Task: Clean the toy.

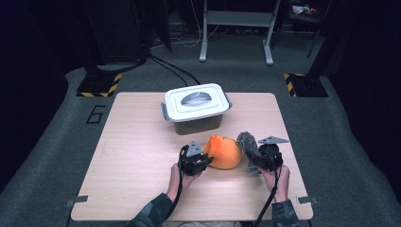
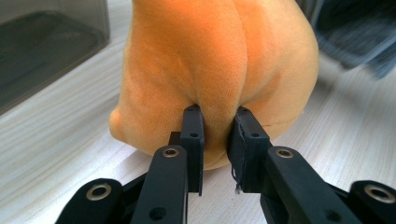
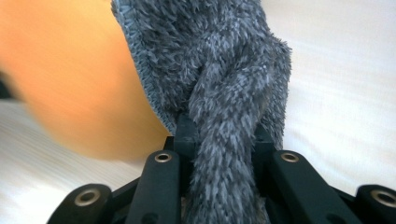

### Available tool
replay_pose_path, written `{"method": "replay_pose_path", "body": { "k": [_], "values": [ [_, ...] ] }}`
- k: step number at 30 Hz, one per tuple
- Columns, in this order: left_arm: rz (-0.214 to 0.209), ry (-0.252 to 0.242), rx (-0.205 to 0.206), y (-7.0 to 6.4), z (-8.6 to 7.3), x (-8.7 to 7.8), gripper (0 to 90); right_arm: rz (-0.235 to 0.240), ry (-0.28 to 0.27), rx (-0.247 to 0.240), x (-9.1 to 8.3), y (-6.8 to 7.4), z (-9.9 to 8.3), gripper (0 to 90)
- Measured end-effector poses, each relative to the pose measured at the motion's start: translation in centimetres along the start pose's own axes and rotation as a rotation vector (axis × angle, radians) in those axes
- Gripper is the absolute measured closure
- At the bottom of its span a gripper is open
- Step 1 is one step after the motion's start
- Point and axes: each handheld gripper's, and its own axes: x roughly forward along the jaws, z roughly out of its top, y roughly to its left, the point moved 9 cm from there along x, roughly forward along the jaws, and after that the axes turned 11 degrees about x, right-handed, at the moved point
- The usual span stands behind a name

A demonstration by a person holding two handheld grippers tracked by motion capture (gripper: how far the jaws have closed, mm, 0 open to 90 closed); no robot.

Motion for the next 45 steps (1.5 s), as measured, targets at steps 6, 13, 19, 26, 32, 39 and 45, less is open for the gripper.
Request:
{"method": "replay_pose_path", "body": {
  "k": [6, 13, 19, 26, 32, 39, 45],
  "values": [
    [0.012, 0.004, 0.007, 0.2, 0.1, 0.1, 75.5, 0.052, 0.03, -0.045, 0.9, 2.3, 0.3, 72.3],
    [0.012, 0.013, 0.045, 0.6, 0.3, -0.2, 65.7, 0.036, 0.035, -0.042, 1.8, 1.8, 0.4, 72.4],
    [0.006, 0.028, 0.079, 1.1, -0.1, 0.1, 51.1, 0.03, 0.038, -0.05, 2.0, 1.4, 0.6, 72.3],
    [0.022, 0.029, 0.13, 0.7, 0.0, 1.0, 54.3, 0.032, 0.038, -0.034, 2.2, 1.0, 0.7, 72.4],
    [0.017, 0.036, 0.125, 0.6, 0.2, 1.0, 75.0, 0.031, 0.024, -0.023, 2.0, 0.9, 0.8, 72.3],
    [-0.017, 0.022, 0.055, 0.3, 0.5, 0.5, 77.0, 0.036, -0.006, -0.037, 0.6, 1.4, 1.5, 72.0],
    [-0.051, 0.023, 0.015, -0.4, 1.0, 0.1, 78.3, 0.059, -0.032, -0.097, -0.6, 3.5, 2.8, 71.9]
  ]
}}
